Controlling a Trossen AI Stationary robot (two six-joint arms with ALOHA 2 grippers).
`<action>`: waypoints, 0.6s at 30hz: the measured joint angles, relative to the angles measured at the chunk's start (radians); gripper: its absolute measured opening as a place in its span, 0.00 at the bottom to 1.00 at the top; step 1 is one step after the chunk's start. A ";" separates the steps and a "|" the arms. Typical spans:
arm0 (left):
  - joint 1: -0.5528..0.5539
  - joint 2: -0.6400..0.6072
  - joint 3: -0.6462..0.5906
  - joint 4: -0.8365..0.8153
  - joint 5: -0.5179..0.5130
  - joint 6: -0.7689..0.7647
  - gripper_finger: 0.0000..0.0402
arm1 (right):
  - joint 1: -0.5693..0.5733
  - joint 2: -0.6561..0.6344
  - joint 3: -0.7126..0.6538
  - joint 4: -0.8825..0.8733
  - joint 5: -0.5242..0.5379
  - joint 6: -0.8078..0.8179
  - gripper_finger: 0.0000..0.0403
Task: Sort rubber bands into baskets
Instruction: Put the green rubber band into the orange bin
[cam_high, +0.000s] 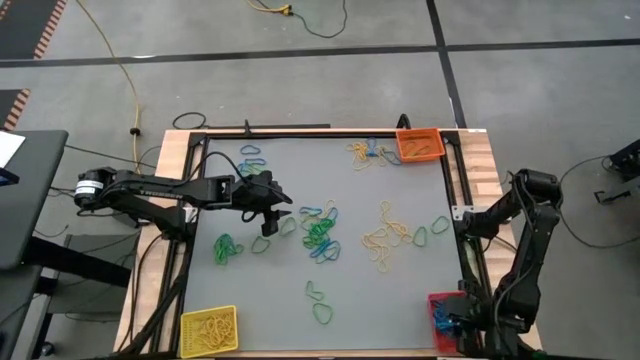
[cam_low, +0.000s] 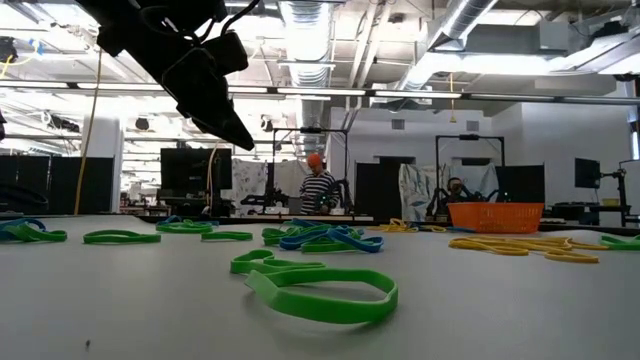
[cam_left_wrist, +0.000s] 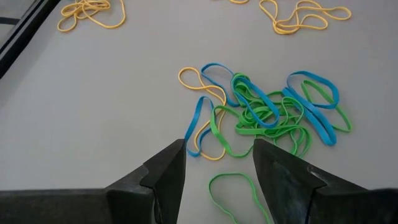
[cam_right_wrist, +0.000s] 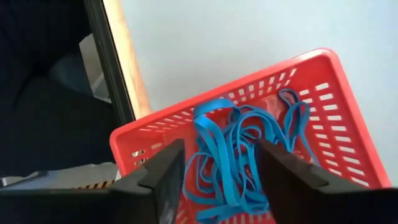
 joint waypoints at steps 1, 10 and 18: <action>0.000 0.000 0.000 0.000 0.000 0.000 0.44 | 0.000 0.000 0.000 0.000 0.000 0.000 0.58; 0.000 0.000 0.000 0.000 0.000 0.000 0.44 | -0.003 0.000 0.000 -0.046 0.000 -0.006 0.58; 0.000 0.000 0.000 0.000 0.000 0.000 0.44 | -0.036 -0.001 0.000 -0.105 0.000 -0.034 0.58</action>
